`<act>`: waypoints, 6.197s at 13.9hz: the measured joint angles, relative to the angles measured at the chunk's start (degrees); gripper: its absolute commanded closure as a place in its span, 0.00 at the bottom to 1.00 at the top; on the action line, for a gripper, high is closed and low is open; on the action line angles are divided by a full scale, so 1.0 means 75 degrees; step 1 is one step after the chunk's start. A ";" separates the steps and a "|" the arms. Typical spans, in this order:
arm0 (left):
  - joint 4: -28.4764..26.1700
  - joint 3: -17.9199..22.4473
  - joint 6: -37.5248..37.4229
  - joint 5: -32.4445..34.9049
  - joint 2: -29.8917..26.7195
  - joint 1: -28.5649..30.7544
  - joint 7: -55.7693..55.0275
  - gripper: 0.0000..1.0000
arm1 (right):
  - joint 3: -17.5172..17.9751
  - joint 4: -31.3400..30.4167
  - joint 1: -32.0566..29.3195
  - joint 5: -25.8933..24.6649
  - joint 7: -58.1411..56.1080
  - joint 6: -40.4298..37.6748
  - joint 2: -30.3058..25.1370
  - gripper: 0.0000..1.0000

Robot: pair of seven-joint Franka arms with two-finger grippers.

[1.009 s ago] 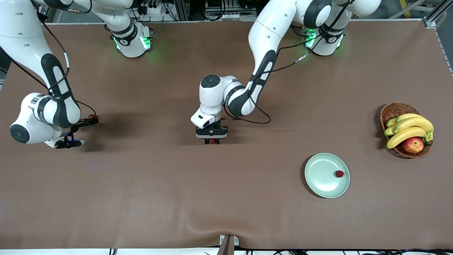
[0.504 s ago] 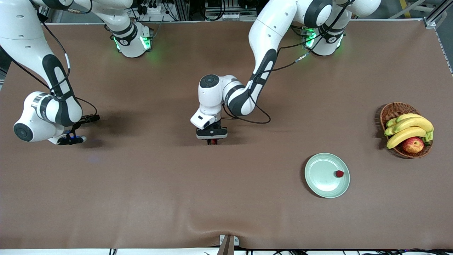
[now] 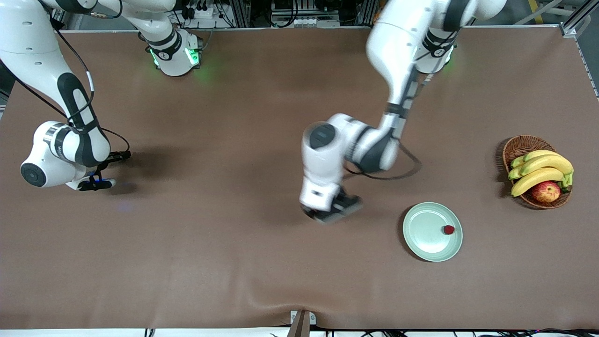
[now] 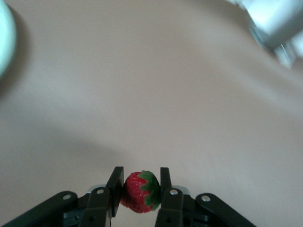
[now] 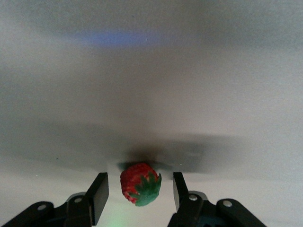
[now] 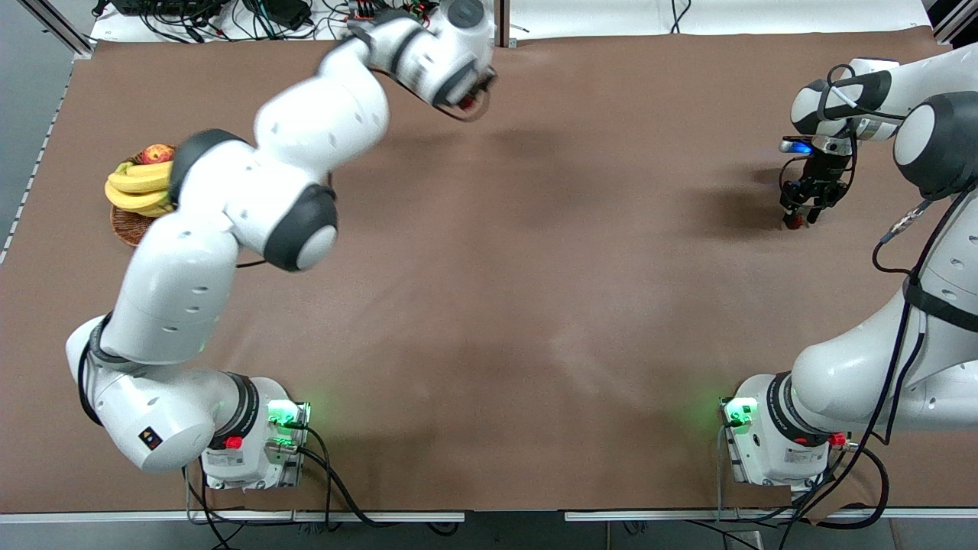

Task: Collect all strawberries into plate

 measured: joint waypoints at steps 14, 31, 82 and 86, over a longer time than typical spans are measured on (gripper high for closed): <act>-0.0851 -0.0227 -0.0748 -0.0289 0.0061 0.2915 -0.0052 1.00 | 0.0112 0.1229 0.0395 0.0124 -0.0003 0.0129 -0.0150 0.92; -0.1086 -0.0276 -0.0585 -0.0637 -0.0254 0.2918 -0.0065 0.00 | 0.0225 0.2111 0.4064 0.4705 0.2426 0.0672 0.0073 0.93; 0.0174 -0.1934 0.3341 -0.0813 0.1251 -0.0451 -1.0333 0.00 | 0.0932 0.4701 0.1425 0.0659 0.3542 -0.4334 -0.2495 0.00; 0.0172 -0.2095 0.3610 -0.0813 0.1361 -0.0499 -1.0028 0.00 | 0.0979 0.4721 0.0954 0.0422 0.3558 -0.4589 -0.2634 0.00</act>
